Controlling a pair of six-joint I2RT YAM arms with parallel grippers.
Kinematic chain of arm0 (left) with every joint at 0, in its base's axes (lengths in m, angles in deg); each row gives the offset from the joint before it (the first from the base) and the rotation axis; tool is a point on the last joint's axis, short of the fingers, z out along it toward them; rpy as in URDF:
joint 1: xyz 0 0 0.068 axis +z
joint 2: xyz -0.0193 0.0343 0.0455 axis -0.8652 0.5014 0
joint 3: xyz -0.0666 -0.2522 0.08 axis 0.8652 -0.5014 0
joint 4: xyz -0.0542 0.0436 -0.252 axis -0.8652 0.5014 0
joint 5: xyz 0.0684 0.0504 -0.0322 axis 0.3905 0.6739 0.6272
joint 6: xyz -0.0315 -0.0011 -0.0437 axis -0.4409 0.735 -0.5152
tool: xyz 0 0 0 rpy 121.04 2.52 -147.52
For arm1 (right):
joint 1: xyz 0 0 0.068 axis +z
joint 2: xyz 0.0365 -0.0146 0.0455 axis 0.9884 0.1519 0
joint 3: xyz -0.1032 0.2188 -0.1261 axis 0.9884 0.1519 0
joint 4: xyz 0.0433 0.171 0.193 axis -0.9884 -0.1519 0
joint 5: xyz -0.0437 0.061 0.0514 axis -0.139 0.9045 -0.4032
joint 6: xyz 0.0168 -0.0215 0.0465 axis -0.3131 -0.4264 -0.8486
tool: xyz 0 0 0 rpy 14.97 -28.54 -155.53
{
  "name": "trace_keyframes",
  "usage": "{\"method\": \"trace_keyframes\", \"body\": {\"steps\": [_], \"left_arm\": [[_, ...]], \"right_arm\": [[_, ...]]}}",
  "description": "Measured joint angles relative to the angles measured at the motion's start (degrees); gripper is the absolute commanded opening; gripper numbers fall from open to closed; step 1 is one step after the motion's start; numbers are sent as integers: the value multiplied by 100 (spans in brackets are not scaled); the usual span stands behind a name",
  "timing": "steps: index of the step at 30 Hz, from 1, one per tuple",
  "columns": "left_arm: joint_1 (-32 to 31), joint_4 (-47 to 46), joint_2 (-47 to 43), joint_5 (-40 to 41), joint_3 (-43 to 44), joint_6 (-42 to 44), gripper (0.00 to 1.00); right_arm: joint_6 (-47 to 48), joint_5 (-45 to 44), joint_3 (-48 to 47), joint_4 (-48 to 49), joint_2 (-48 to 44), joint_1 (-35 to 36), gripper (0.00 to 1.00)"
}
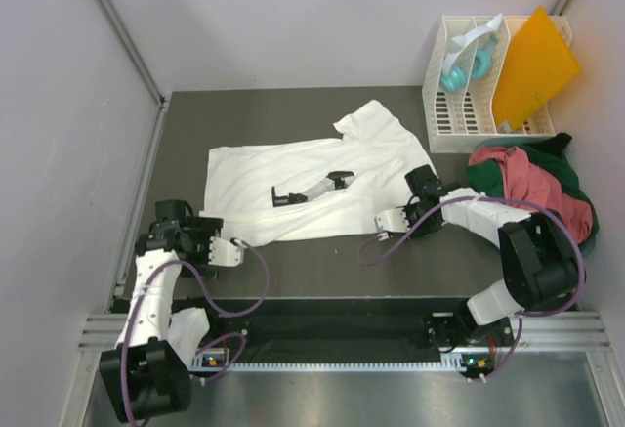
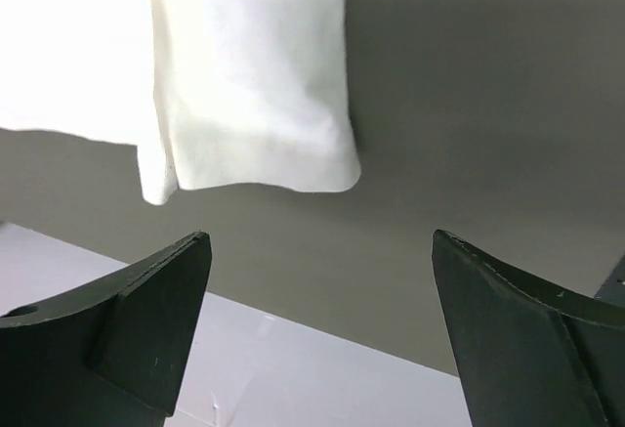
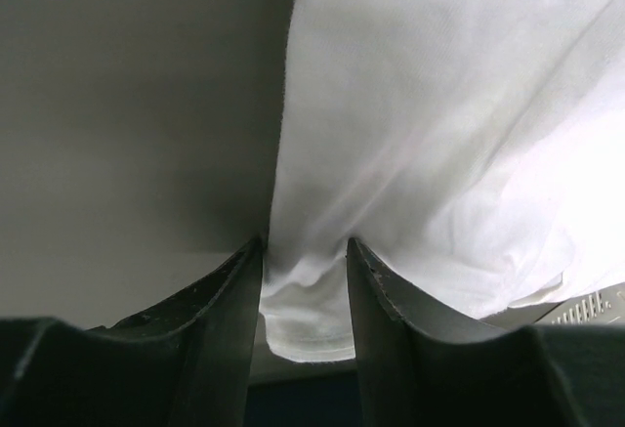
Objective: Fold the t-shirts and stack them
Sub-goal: Fold the flattened tshirt in 1/3 of the way
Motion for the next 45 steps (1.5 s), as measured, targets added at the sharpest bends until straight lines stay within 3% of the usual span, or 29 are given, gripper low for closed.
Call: {"method": "trace_keyframes", "body": {"steps": [7,11,14,19,22,35,45], "left_arm": [[0,522,-448,-221,-505,496,99],[0,271,-249,-398,-656,22,99],[0,297,568,-597,225,-741,99],[0,350,1941,-920,2542,-1694,99],[0,328,2277,-1126,3091,-1880,99],[-17,1021,3143,-1261,3254,-1388,99],[-28,999,3434,-1099,3215,-1078,99]], "right_arm": [[-4,4,-81,-118,44,2,41],[-118,92,-374,-337,116,2,42],[-306,363,-962,-780,131,2,48],[-608,881,-2192,-1449,238,13,48],[-737,1010,-2664,-1598,415,13,48],[-863,708,-3222,-1464,1355,-4,44],[-1165,343,-3587,-459,1735,-4,42]]}}
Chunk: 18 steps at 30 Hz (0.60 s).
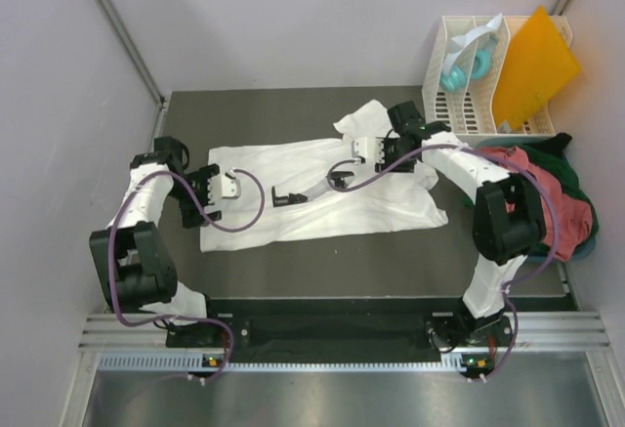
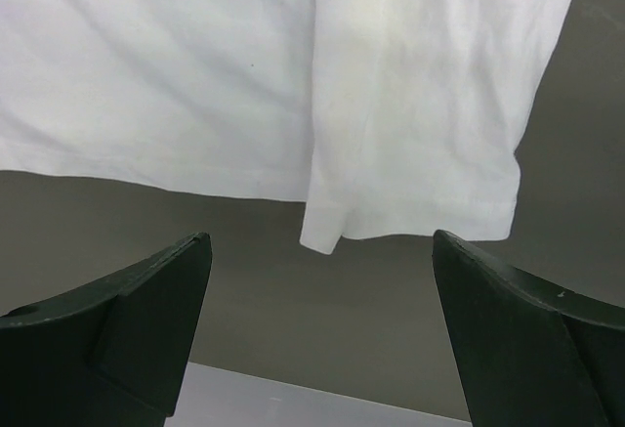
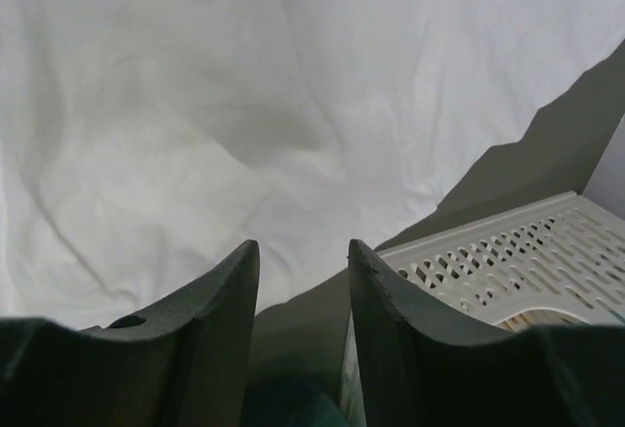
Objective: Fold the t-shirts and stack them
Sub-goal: Fold the flattened tshirt in 1/3 of the way
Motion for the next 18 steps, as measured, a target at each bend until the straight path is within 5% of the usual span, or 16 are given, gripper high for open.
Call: {"method": "trace_keyframes", "body": {"steps": [18], "left_arm": [[-59,-136,647,61,-46,195,99]], "right_arm": [[-278,-17,-699,286,879,22,40]]}}
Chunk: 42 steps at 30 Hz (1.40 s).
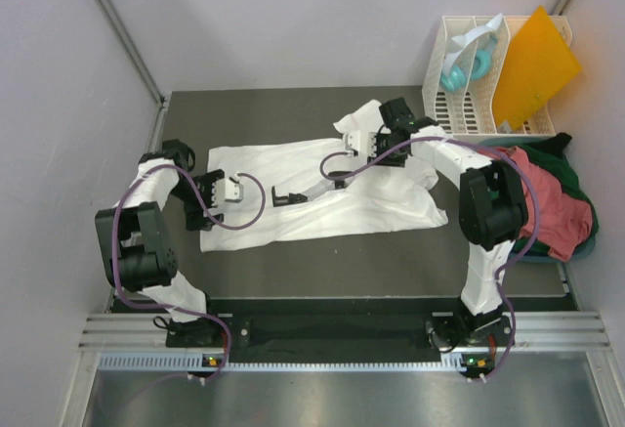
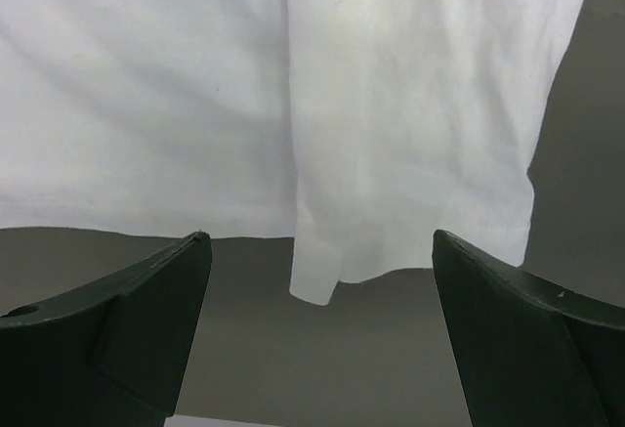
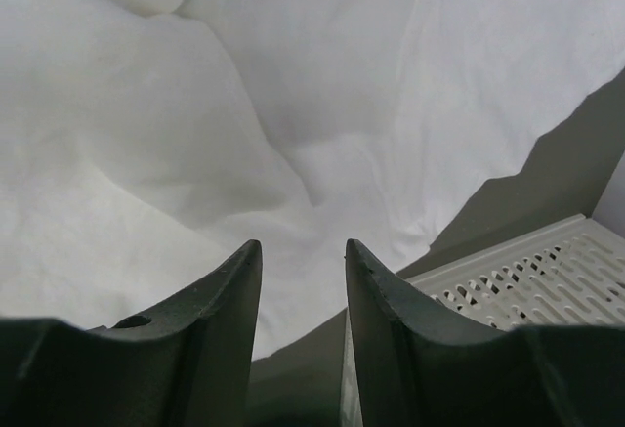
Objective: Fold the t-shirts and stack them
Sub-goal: Fold the flattened tshirt in 1/3 of the way
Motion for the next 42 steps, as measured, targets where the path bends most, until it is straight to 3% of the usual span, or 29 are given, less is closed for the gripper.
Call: {"method": "trace_keyframes", "body": {"steps": [10,19,28,42], "left_arm": [[-319,11,254,-308,461,136,99],[-979,-57,221,-297,103,328,98],[-986,-1104,-107,-24,-1058,343,96],[-986,-1480,-129,-46,-787,295,96]], "right_arm": [[-92,-11,411,79,7,181,35],[-227,-33,411,170,11,181,32],[-358,-50,439,240,13,184,28],[-369,-50,444,247,15,190,25]]}}
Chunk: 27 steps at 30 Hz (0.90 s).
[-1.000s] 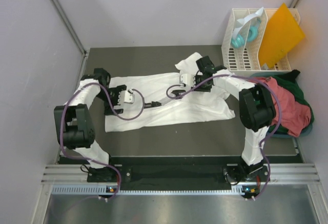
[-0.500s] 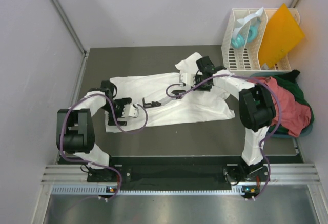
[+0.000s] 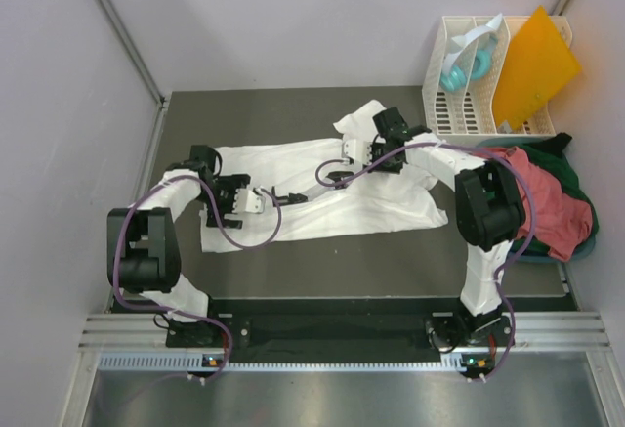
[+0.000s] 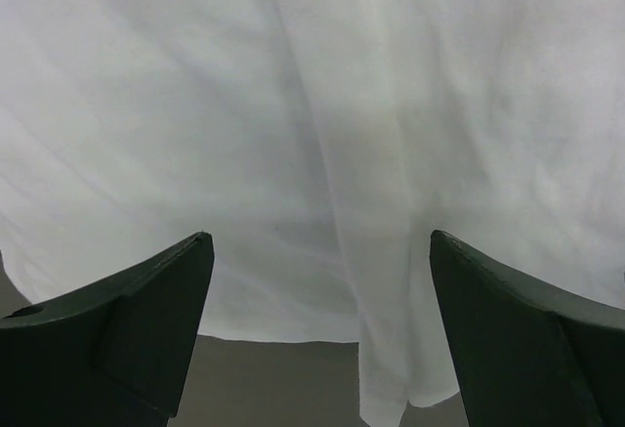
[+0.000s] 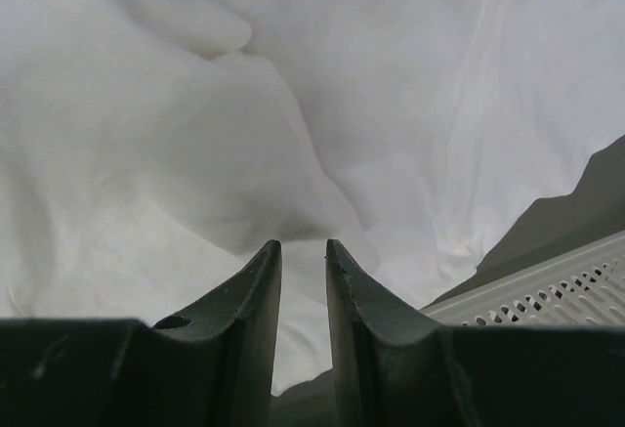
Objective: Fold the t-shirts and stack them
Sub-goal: Fold the flattened tshirt in 1/3 of the way
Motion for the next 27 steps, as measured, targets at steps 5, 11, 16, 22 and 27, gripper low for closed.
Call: {"method": "trace_keyframes", "body": {"steps": [5,11,16,22,27], "left_arm": [[0,-170,2,4,4,-22,96],[0,-516,2,22,-31,-118,95],[0,-977,2,83,-205,-240,94],[0,-1589,-103,181,-546,-389,94],[0,-2033,-251,223,-782,-487,93]], "right_arm": [[-39,2,0,4,0,48,25],[-52,0,0,7,2,57,24],[-55,0,0,13,2,57,24],[-57,0,0,22,15,57,24],[-57,-2,0,22,96,74,24]]}}
